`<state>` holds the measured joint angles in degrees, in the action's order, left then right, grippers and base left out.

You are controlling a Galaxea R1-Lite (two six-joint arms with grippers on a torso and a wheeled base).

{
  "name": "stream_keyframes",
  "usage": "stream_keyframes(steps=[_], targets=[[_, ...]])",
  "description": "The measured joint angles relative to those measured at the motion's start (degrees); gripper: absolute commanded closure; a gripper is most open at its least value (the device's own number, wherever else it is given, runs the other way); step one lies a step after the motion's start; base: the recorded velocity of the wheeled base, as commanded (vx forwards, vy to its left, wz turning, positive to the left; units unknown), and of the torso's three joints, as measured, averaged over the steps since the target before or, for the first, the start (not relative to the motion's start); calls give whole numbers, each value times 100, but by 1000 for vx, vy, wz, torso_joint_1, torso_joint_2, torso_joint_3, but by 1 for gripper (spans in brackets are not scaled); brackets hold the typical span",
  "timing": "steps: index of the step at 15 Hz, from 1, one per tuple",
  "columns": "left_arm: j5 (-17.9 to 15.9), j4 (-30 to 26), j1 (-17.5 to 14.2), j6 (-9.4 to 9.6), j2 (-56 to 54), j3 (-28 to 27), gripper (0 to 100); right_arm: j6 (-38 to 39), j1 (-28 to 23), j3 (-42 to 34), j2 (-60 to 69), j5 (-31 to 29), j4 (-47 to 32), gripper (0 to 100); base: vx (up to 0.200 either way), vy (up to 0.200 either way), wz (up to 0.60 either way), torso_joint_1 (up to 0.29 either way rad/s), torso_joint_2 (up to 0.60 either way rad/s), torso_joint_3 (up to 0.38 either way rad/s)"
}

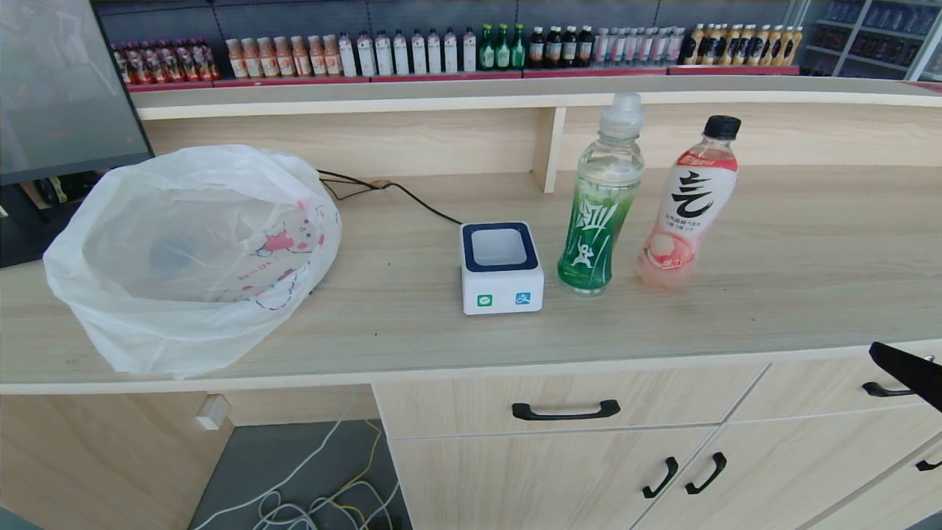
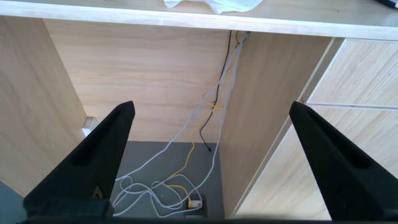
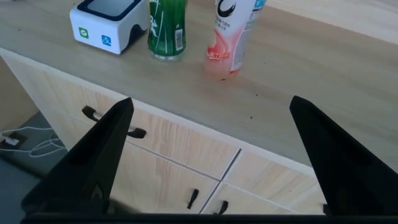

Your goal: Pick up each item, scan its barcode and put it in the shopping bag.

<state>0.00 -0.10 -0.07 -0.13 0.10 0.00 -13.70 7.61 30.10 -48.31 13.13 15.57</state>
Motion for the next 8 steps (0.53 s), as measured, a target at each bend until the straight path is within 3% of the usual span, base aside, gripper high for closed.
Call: stream_keyframes(steps=[5,8], targets=[[0,0,0,0,0,0,0,18,866,57,-1130,-117,1033,0,0,0,0,0,0,0],[0,0,5,0,0,0,0,21,1056,52,-1864,-134,1730,0,0,0,0,0,0,0]])
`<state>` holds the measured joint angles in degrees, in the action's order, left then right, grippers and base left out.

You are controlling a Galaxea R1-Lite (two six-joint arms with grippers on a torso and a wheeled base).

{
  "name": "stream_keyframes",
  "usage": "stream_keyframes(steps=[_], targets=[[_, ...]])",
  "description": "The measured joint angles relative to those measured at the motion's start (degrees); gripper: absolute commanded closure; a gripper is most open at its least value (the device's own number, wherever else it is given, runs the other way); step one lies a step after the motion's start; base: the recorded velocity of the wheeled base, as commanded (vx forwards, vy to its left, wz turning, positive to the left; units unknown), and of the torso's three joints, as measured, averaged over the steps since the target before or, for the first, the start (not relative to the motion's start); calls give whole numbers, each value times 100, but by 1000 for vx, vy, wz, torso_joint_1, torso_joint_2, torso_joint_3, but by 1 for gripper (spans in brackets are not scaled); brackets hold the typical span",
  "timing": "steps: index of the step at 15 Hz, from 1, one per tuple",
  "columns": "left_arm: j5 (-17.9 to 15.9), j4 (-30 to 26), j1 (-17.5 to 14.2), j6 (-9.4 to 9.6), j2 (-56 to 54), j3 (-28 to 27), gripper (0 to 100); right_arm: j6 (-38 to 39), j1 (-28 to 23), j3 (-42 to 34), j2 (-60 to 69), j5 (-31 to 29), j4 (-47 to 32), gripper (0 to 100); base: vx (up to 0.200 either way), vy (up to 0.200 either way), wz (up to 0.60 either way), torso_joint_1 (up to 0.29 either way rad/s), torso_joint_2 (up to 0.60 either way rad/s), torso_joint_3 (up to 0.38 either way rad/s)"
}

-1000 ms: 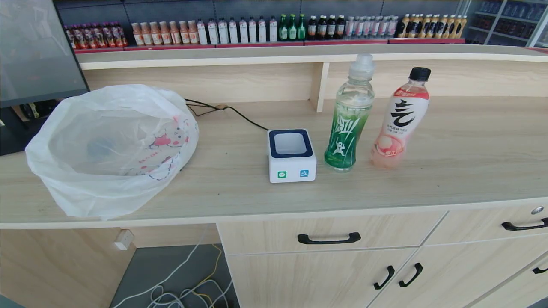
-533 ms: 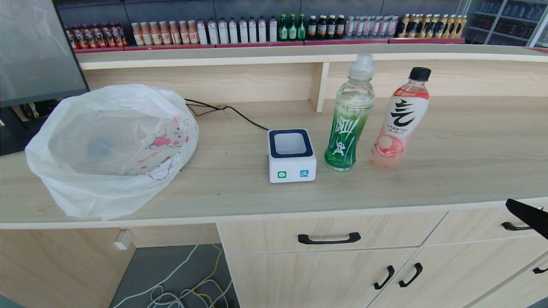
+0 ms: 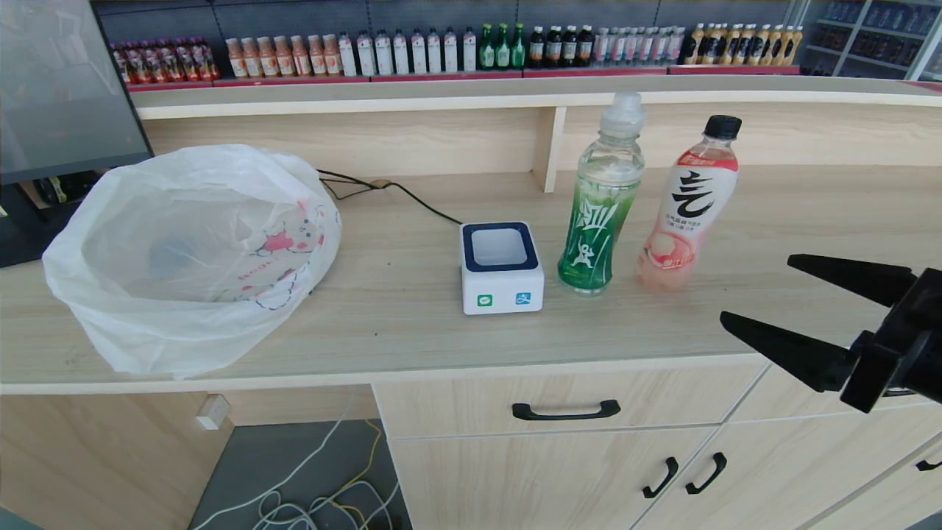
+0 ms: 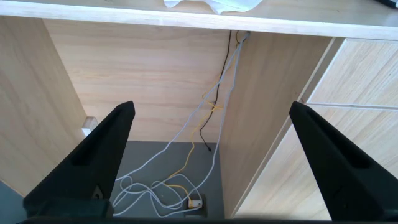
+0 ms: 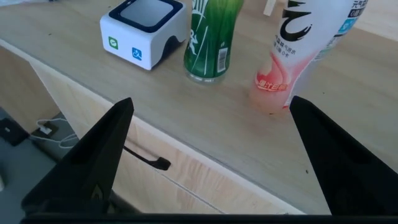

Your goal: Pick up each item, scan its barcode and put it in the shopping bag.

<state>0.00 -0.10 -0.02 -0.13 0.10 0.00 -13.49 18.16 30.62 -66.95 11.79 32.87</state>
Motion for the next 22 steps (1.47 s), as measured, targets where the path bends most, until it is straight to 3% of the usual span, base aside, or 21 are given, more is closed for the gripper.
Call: stream_keyframes(steps=[4,9,13,18,22], targets=[[0,0,-5,0,0,0,0,55,35,62,-830,-2,783,0,0,0,0,0,0,0],[0,0,-5,0,0,0,0,56,99,463,-1458,-38,851,0,0,0,0,0,0,0],[0,0,-5,-2,0,0,0,274,669,579,-1930,-1200,1615,0,0,0,0,0,0,0],[0,0,-5,-2,0,0,0,252,1196,606,-3015,-2380,3980,0,0,0,0,0,0,0],[0,0,-2,2,0,0,0,241,1477,887,-3578,-2829,4286,0,0,0,0,0,0,0]])
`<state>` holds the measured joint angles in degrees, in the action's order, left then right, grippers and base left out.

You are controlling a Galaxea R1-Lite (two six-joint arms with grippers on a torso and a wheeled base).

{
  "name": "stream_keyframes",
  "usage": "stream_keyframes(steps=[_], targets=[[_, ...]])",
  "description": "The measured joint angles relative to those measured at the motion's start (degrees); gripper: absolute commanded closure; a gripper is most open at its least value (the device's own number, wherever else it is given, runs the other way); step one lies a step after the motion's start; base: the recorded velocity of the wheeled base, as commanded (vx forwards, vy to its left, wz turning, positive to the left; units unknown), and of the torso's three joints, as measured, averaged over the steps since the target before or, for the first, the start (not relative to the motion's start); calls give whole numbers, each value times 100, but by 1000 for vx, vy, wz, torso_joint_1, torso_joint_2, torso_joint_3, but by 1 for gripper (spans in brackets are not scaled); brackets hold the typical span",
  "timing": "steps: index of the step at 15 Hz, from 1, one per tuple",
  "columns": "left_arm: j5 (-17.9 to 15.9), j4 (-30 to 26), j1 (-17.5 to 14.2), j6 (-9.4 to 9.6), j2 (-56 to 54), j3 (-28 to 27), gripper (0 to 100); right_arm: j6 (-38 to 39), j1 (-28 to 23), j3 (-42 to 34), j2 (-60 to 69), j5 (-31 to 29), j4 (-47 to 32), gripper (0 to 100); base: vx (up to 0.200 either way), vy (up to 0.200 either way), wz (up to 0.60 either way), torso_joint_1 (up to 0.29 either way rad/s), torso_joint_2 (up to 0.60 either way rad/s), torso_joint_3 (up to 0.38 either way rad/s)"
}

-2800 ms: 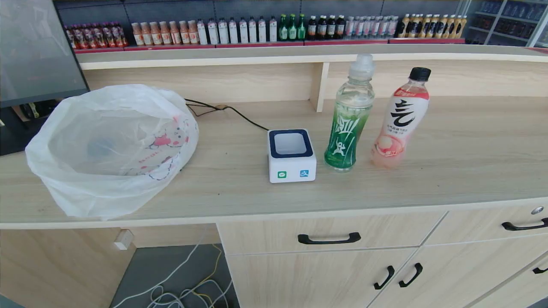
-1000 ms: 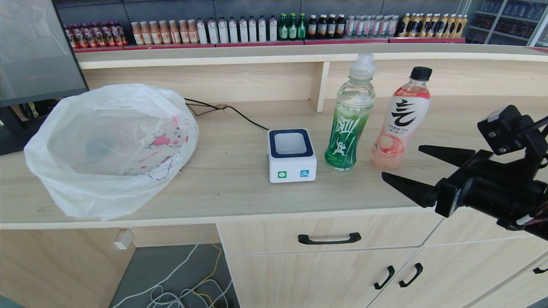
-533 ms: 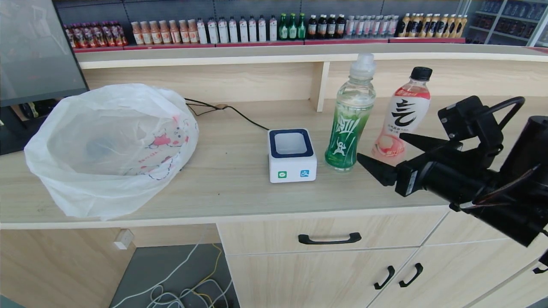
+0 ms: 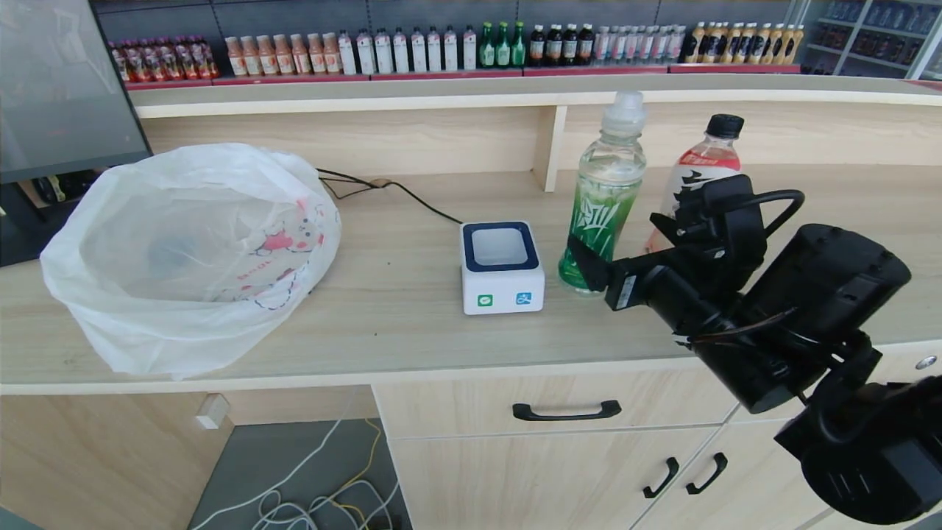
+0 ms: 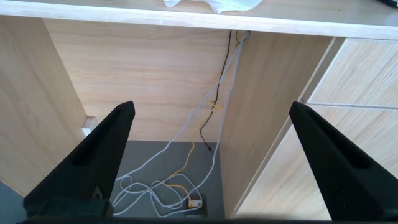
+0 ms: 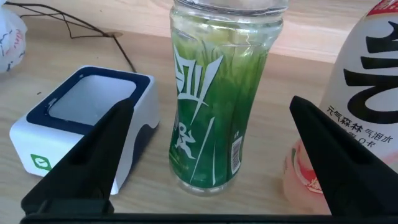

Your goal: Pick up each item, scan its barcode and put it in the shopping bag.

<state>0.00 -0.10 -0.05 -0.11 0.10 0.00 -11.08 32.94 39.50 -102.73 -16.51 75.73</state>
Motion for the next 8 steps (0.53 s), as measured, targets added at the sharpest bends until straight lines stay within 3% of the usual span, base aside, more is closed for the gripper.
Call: stream_keyframes(steps=[8], targets=[[0,0,2,-2,0,0,0,140,18,658,-402,-383,1,0,0,0,0,0,0,0]])
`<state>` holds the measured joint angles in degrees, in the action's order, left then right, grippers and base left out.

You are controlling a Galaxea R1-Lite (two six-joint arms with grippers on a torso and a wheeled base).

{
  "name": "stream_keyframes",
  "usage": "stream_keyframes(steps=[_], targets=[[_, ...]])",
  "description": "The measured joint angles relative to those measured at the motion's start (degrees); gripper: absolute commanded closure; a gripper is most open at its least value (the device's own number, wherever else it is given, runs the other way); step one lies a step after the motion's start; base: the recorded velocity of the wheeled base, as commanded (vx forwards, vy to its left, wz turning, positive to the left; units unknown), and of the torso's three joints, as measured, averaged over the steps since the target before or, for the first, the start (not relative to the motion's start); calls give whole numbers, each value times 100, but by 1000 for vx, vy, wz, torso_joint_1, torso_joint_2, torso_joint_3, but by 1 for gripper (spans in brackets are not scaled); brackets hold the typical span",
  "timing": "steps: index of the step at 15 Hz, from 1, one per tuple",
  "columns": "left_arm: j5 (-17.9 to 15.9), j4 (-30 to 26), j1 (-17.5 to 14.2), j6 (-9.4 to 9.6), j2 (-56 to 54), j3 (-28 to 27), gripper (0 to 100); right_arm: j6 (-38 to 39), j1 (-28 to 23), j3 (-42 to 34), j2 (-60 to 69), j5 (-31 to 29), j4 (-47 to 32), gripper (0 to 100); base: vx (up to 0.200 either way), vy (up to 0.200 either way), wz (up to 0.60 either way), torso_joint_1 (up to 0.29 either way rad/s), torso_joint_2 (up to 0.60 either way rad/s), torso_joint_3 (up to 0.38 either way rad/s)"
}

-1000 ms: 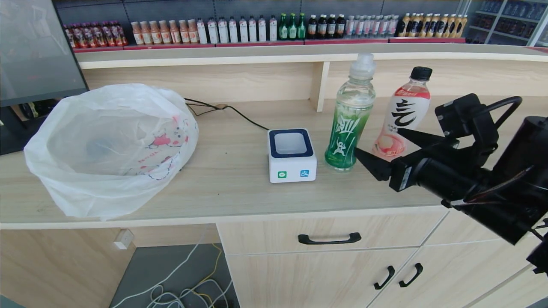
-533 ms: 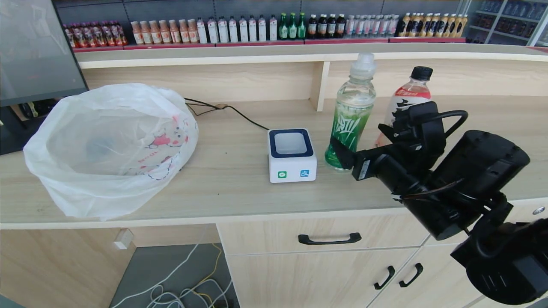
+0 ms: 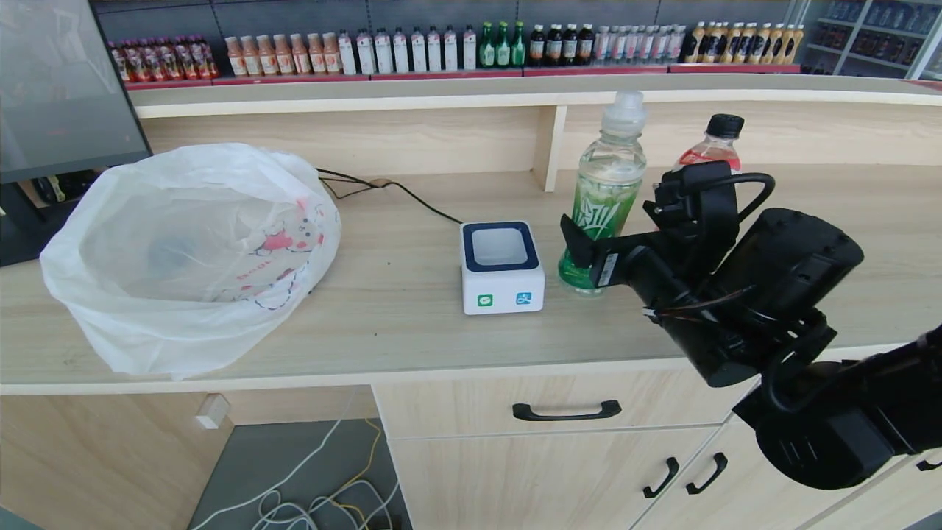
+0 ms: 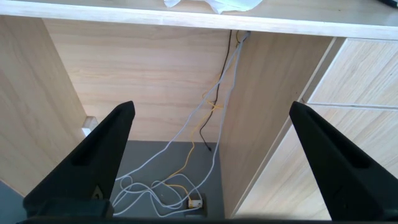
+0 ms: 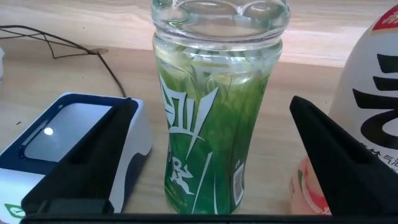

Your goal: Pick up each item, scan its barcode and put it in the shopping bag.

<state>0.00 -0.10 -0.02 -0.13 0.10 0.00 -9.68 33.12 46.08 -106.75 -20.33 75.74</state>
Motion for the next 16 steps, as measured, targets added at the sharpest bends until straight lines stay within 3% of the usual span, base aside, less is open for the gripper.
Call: stream_keyframes(steps=[16], targets=[[0,0,-5,0,0,0,0,297,-219,808,-595,52,-39,0,0,0,0,0,0,0]])
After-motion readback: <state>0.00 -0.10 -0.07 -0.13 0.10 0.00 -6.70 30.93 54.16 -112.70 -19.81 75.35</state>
